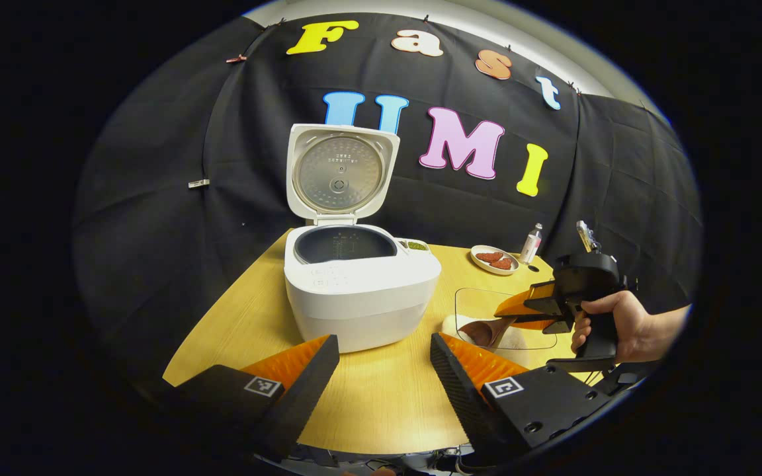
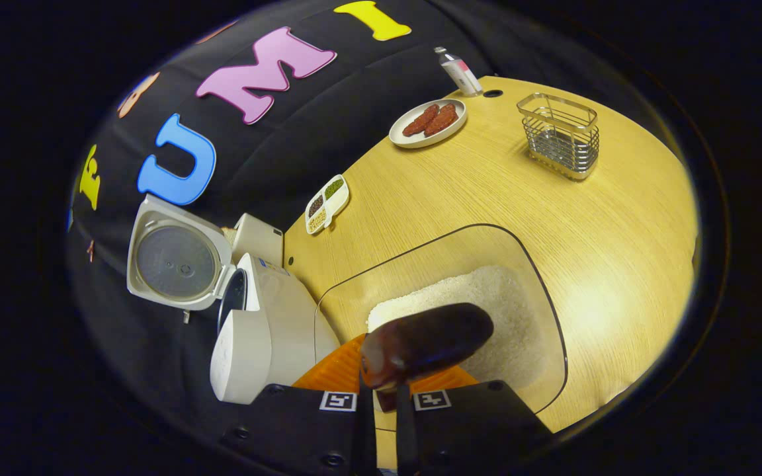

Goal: Close the left gripper, press the button to open the rice cooker; take a wooden spoon from the chopstick holder with the right hand, scoop a spoonful of rice and pour it into the rice cooker, then put the wooden spoon back into the chopstick holder.

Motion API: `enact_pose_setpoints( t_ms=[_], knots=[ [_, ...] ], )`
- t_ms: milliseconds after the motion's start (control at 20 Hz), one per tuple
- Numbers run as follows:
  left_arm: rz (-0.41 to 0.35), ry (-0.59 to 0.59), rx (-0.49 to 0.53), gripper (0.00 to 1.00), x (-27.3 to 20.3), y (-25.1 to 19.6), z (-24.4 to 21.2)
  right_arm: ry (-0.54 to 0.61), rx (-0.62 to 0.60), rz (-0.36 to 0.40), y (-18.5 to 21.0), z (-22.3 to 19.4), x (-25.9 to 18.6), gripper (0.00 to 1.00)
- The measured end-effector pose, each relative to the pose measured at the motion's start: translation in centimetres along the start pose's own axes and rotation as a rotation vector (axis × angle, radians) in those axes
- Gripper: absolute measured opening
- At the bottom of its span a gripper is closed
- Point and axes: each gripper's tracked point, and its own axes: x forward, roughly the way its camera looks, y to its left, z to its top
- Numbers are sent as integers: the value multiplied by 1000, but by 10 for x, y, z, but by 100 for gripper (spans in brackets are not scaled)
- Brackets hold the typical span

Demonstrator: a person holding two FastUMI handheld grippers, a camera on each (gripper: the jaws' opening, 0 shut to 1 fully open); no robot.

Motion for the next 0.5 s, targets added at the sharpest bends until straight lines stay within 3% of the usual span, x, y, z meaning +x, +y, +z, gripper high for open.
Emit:
enact_pose_setpoints(
  t_ms=[500],
  knots=[
    [-7,-16,-19,96,3,-14,4,-32,172,83,29,76,-40,16]
  ],
)
